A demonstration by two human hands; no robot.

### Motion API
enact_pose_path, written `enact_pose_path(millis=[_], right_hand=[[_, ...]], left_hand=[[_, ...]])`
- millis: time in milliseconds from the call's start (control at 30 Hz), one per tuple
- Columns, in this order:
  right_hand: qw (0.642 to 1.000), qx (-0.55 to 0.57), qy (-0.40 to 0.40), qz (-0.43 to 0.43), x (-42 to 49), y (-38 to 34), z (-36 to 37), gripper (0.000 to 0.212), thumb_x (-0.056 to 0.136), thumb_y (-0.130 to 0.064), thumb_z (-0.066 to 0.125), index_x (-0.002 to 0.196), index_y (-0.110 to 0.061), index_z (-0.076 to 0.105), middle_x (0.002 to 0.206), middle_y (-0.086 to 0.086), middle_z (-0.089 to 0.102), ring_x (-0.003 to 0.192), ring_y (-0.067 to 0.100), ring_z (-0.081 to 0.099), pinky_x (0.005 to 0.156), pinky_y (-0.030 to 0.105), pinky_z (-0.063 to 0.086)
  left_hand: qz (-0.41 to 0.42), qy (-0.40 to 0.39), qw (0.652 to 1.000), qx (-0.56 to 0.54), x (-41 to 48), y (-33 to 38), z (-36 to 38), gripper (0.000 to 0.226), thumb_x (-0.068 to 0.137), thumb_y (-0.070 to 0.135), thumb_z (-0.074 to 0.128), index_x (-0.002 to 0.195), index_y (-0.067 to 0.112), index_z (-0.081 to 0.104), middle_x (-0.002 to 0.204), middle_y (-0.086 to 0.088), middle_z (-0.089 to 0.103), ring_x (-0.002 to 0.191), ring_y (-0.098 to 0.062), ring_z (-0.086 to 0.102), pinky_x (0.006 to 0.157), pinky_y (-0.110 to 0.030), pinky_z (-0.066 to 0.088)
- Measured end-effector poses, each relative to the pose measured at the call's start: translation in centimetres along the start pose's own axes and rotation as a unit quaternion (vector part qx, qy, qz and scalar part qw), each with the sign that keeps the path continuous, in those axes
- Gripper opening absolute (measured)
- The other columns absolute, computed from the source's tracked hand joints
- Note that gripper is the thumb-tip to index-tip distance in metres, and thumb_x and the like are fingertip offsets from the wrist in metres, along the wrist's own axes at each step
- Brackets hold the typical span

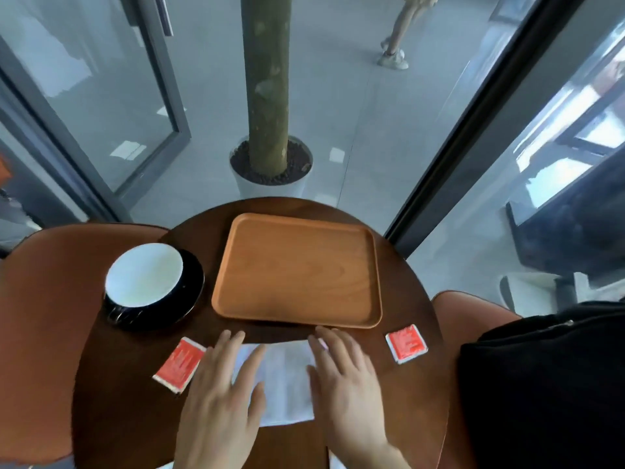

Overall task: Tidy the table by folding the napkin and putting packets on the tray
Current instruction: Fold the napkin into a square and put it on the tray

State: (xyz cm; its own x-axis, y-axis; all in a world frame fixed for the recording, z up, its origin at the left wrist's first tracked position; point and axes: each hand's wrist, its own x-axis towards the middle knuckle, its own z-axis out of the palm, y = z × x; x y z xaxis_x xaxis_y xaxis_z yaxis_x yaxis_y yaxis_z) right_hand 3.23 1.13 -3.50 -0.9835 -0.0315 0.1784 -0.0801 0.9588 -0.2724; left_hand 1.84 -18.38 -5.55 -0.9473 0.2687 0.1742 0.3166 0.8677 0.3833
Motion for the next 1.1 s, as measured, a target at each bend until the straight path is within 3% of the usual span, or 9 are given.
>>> enact_pose_path(millis=[133,267,400,567,700,833,1000,1100], right_hand=[[0.993,-0.015,-0.085,-0.078,1.3,-1.0,1.0,0.048,0.072,-0.039,0.081,0.118,-0.026,0.074,0.134,-0.009,0.065,0.124,0.018,0.062,0.099,0.036,0.053],[0.983,-0.078,-0.134,-0.094,0.8,0.4,1.6,0.058,0.085,-0.051,0.063,0.137,-0.026,0.061,0.148,-0.007,0.053,0.135,0.022,0.053,0.110,0.040,0.032],[0.972,-0.118,-0.168,-0.113,0.0,2.5,2.1,0.068,0.095,-0.062,0.044,0.147,-0.020,0.049,0.157,-0.002,0.041,0.144,0.024,0.039,0.111,0.038,0.025],[0.967,-0.142,-0.172,-0.127,0.3,3.2,1.0,0.071,0.097,-0.061,0.040,0.148,-0.013,0.046,0.159,0.004,0.036,0.146,0.026,0.034,0.112,0.039,0.021],[0.967,-0.105,-0.173,-0.153,1.2,0.7,2.3,0.065,0.104,-0.052,0.024,0.156,-0.012,0.028,0.166,0.005,0.016,0.154,0.026,0.007,0.118,0.043,0.006],[0.965,-0.084,-0.202,-0.141,1.5,1.4,3.4,0.070,0.104,-0.057,0.011,0.159,-0.013,0.006,0.167,0.002,-0.005,0.152,0.019,-0.019,0.120,0.046,-0.007],[0.957,-0.128,-0.203,-0.164,0.3,5.3,2.0,0.072,0.104,-0.059,0.019,0.157,-0.010,0.018,0.167,0.006,0.009,0.154,0.023,0.003,0.118,0.039,0.005],[0.959,-0.122,-0.200,-0.159,0.2,5.8,1.9,0.072,0.104,-0.059,0.016,0.158,-0.012,0.014,0.167,0.005,0.006,0.154,0.023,0.000,0.119,0.040,0.003]], left_hand=[[0.018,-0.091,0.994,0.066,1.8,0.7,1.0,0.073,0.101,0.052,0.014,0.132,0.008,0.064,0.145,-0.019,0.052,0.132,-0.041,0.051,0.111,-0.046,0.027],[0.005,-0.139,0.985,0.099,1.4,0.2,1.6,0.078,0.100,0.055,0.009,0.135,0.008,0.060,0.144,-0.019,0.053,0.129,-0.039,0.055,0.116,-0.042,0.013],[0.013,-0.147,0.983,0.112,0.9,-0.5,2.5,0.075,0.099,0.057,0.013,0.142,0.011,0.052,0.150,-0.017,0.047,0.136,-0.035,0.047,0.115,-0.047,0.021],[0.015,-0.145,0.983,0.113,0.8,-0.7,2.7,0.073,0.098,0.058,0.016,0.148,0.014,0.044,0.157,-0.014,0.038,0.143,-0.034,0.040,0.114,-0.051,0.028],[0.036,-0.132,0.982,0.132,0.5,-1.2,3.4,0.075,0.095,0.061,0.032,0.155,0.016,0.031,0.164,-0.012,0.023,0.151,-0.031,0.023,0.118,-0.052,0.023],[0.030,-0.124,0.984,0.125,0.3,-1.4,3.9,0.071,0.098,0.058,0.031,0.158,0.020,0.023,0.166,-0.009,0.018,0.154,-0.029,0.014,0.120,-0.051,0.020],[0.015,-0.146,0.980,0.131,0.2,-1.3,4.0,0.071,0.098,0.057,0.030,0.159,0.023,0.016,0.167,-0.007,0.016,0.155,-0.027,0.006,0.121,-0.053,0.019],[0.007,-0.148,0.981,0.128,0.3,-1.1,3.8,0.071,0.098,0.056,0.032,0.159,0.023,0.017,0.167,-0.007,0.016,0.155,-0.028,0.006,0.121,-0.053,0.019]])
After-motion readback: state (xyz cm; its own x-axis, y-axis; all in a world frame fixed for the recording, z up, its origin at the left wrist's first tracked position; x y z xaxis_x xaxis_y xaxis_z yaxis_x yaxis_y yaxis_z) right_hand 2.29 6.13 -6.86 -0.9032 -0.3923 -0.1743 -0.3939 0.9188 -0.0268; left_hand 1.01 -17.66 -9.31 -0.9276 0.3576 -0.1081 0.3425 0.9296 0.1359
